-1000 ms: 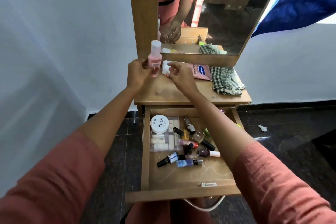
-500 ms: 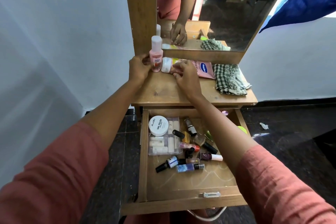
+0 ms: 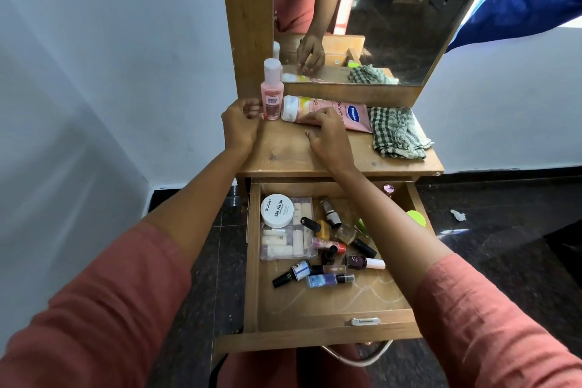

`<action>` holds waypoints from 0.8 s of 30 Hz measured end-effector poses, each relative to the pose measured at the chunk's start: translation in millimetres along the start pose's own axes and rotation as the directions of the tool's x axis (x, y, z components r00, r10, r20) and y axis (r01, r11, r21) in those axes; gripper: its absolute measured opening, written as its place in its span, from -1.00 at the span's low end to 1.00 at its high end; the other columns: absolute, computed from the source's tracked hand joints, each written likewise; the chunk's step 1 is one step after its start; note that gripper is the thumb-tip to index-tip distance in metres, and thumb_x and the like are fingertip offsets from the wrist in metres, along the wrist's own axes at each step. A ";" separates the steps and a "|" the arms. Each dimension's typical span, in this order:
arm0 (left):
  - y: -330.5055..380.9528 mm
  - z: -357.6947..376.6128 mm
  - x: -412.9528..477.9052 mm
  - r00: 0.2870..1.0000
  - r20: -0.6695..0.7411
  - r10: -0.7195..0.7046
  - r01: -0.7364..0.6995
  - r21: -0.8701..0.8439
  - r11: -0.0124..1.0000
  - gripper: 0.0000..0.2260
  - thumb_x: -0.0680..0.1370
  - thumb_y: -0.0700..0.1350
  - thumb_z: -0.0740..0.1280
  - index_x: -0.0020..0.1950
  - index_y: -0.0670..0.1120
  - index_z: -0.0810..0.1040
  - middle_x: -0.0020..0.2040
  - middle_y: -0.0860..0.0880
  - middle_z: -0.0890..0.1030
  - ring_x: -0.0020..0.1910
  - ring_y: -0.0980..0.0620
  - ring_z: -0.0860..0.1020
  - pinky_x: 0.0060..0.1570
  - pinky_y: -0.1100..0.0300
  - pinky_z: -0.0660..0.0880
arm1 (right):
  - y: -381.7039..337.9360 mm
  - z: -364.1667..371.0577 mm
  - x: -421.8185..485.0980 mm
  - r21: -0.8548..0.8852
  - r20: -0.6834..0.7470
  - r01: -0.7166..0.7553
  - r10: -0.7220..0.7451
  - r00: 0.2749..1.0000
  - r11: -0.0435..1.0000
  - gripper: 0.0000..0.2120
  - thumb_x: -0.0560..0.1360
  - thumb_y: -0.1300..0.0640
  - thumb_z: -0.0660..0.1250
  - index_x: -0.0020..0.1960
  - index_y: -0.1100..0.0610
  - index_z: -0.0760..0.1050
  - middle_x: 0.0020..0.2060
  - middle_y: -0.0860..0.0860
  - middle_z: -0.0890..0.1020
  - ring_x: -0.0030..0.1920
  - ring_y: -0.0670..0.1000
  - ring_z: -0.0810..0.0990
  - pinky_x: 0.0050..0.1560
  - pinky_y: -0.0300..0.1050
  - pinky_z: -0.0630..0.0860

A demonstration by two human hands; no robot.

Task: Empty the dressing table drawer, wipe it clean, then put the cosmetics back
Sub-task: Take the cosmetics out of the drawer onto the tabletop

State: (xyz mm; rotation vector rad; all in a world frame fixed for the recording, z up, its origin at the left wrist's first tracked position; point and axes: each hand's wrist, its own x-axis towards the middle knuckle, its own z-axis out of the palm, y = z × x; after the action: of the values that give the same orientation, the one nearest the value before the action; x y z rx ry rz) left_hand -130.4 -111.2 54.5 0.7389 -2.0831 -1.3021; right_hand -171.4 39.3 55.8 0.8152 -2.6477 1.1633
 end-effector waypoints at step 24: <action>-32.8 15.1 -172.7 0.853 0.517 -0.074 -0.040 0.207 0.977 -0.60 0.47 -0.39 0.30 0.29 -0.20 0.42 0.29 -0.15 0.48 0.24 -0.06 0.48 0.12 0.28 0.39 | 52.5 -30.1 -146.6 -0.143 0.390 -0.130 0.177 0.904 0.981 -0.69 0.41 0.44 0.21 0.07 0.24 0.59 0.04 0.16 0.62 0.03 0.08 0.58 -0.12 -0.38 0.39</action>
State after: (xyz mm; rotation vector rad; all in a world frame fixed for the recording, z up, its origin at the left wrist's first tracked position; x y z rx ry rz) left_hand -17.6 7.6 -10.9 0.5222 -2.6897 -1.4227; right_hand -78.1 152.0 -5.4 0.9245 -3.1313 0.9474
